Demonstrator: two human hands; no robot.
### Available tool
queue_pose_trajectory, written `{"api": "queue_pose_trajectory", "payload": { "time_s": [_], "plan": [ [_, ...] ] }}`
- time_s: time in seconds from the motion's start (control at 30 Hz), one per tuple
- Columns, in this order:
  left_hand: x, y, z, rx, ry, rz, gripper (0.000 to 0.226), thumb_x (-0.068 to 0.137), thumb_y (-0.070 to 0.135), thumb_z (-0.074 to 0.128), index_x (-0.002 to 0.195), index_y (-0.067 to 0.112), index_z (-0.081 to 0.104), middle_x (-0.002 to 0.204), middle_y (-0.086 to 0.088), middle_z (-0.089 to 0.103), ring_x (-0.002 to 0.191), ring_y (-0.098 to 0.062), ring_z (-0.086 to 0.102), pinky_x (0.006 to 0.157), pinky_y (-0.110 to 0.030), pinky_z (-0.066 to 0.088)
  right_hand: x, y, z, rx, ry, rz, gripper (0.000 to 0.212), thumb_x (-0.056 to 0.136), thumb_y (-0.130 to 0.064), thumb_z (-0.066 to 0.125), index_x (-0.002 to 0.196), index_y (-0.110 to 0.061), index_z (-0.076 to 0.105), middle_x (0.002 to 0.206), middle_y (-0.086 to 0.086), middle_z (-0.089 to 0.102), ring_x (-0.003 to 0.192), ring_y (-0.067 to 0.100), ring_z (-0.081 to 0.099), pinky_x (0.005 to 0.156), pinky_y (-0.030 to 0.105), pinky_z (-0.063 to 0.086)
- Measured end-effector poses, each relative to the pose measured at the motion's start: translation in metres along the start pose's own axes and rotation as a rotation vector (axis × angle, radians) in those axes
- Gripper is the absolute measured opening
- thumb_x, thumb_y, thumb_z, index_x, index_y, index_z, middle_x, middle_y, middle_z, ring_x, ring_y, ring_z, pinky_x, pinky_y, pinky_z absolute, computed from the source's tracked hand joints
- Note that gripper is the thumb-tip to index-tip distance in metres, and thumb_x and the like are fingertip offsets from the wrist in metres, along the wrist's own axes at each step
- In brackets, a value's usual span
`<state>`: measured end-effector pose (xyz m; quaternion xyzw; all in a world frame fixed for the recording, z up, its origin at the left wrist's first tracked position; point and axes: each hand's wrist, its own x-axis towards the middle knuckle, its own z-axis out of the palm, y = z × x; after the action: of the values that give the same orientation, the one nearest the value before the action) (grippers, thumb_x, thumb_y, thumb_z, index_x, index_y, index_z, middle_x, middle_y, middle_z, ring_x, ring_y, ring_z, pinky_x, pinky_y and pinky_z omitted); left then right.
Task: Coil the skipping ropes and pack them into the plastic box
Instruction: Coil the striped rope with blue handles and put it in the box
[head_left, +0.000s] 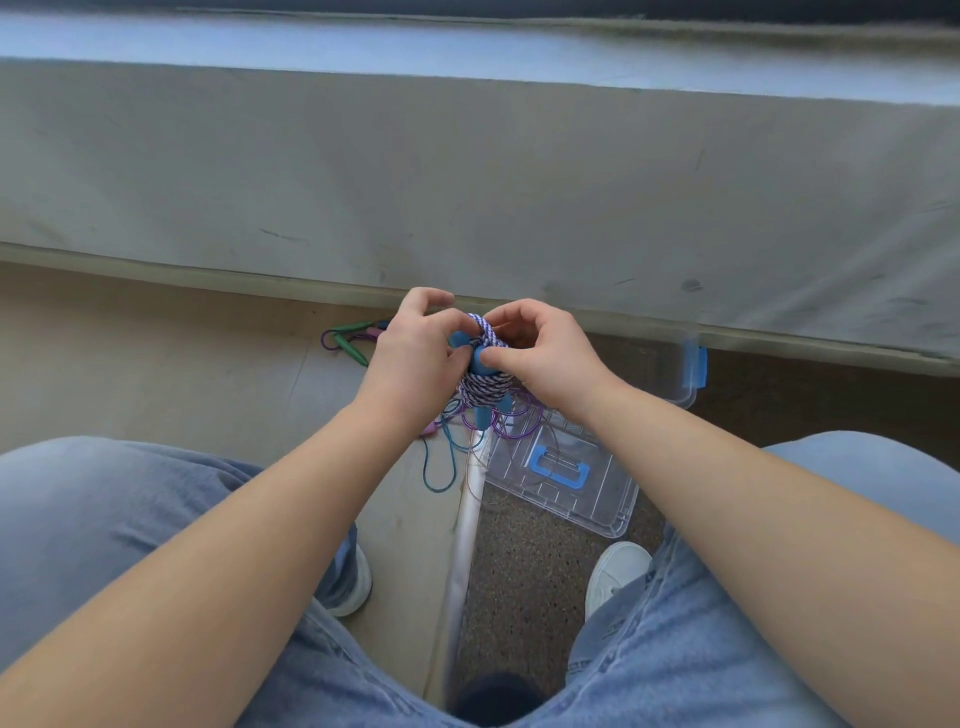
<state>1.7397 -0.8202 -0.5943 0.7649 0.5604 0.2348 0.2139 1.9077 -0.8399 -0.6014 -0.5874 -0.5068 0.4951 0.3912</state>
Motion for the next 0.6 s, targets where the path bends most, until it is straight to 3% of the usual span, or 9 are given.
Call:
{"api": "queue_pose_trajectory", "payload": {
  "time_s": [0.17, 0.23, 0.4, 0.6],
  "plan": [
    [0.001, -0.002, -0.002, -0.003, -0.026, 0.005, 0.012, 0.078, 0.014, 0.073, 0.087, 0.022, 0.073, 0.117, 0.004, 0.057, 0.066, -0.012, 0.061, 0.080, -0.035, 0.055, -0.004, 0.000, 0.003, -0.063, -0.009, -0.035, 0.029, 0.078, -0.001, 0.076, 0.103, -0.016, 0.070, 0.096, -0.004, 0.075, 0.083, 0.001, 0.069, 0.081, 0.022, 0.056],
    [0.001, -0.002, -0.004, 0.057, -0.057, 0.068, 0.011, 0.079, 0.015, 0.068, 0.087, 0.022, 0.068, 0.114, 0.003, 0.057, 0.068, -0.016, 0.059, 0.077, -0.034, 0.053, -0.005, -0.001, 0.003, -0.119, -0.015, -0.064, 0.029, 0.079, -0.005, 0.076, 0.104, -0.020, 0.069, 0.095, -0.010, 0.074, 0.080, -0.004, 0.067, 0.079, 0.017, 0.053],
    [0.001, -0.004, -0.005, 0.278, -0.175, 0.199, 0.016, 0.083, 0.019, 0.063, 0.098, 0.014, 0.061, 0.107, -0.005, 0.056, 0.080, -0.034, 0.060, 0.071, -0.037, 0.044, -0.008, 0.000, -0.001, -0.206, -0.070, -0.095, 0.032, 0.079, -0.011, 0.077, 0.108, -0.022, 0.069, 0.098, -0.011, 0.073, 0.089, 0.001, 0.069, 0.086, 0.024, 0.055],
    [-0.002, -0.003, -0.005, 0.228, -0.246, 0.139, 0.010, 0.086, 0.025, 0.059, 0.092, 0.023, 0.051, 0.095, 0.004, 0.050, 0.085, -0.028, 0.054, 0.071, -0.034, 0.036, -0.009, -0.002, -0.012, -0.340, -0.188, -0.131, 0.040, 0.080, -0.020, 0.077, 0.115, -0.035, 0.064, 0.121, -0.004, 0.053, 0.103, 0.006, 0.057, 0.084, 0.007, 0.042]
  ]
}}
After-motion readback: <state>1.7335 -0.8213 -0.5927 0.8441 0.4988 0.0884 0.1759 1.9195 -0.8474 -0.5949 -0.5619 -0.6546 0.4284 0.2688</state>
